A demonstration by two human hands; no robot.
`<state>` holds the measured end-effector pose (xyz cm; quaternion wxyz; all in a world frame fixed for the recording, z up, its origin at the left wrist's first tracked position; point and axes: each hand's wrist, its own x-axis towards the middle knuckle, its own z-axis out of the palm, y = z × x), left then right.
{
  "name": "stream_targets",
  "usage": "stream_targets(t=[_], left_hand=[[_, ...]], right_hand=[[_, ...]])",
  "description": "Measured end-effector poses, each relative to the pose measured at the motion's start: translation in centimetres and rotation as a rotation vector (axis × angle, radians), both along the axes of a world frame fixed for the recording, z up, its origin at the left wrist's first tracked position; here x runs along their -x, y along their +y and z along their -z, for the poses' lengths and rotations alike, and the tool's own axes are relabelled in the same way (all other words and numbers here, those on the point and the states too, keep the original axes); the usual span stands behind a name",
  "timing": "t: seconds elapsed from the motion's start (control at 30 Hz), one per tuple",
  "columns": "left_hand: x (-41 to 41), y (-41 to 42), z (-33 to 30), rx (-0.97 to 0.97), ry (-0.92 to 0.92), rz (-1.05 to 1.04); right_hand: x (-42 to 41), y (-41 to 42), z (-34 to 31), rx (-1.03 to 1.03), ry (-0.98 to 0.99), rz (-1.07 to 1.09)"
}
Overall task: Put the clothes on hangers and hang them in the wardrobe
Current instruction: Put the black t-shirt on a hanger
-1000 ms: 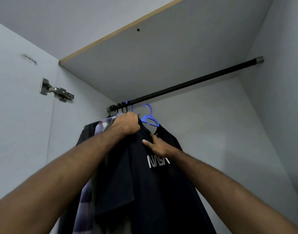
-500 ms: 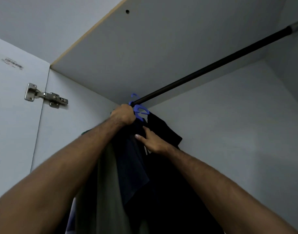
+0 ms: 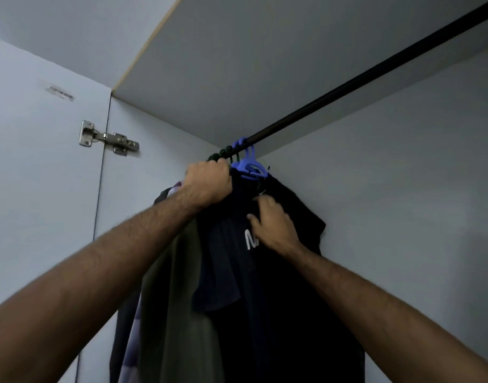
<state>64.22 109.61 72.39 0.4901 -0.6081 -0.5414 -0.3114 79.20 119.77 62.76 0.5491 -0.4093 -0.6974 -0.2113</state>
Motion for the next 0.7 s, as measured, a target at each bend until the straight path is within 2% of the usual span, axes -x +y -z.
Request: stream_targets(t=[0.1,0.17,0.23,0.33,0.43,0.57,0.7], left_hand=[[2.1,-0.9,2.1,-0.062,-0.002,0.051],[4.8,-2.1,3.8,-0.133,0.045,0.088],[8.2,-4.1,5.6,-0.192,0.123,0.012],[14.8,-8.2,8.8,-0.180,0.153,-0.179],[22.7,-13.7,13.2,-0.100,0.095,-0.336],[32.2,-23.9,20.3,-0.007,0.017,-0.555],[39.5,-37.3,26.6,0.041,-0.030,-0.764]], right_hand=[[1.6,-1.8,1.0,-0.324,0.059,-0.101],[3.9,-3.2,1.8,-0.408,0.076,-0.193],[7.1,-4.9,2.6,-0.465,0.068,-0.222],[13.1,-7.9,3.9,-0.485,-0.071,-0.217],[20.3,-10.7,5.6,-0.413,-0.189,-0.272],[31.0,-16.4,9.4,-0.375,-0.331,-0.449],[42.4,-26.1,14.3,-0.433,-0.432,-0.661]])
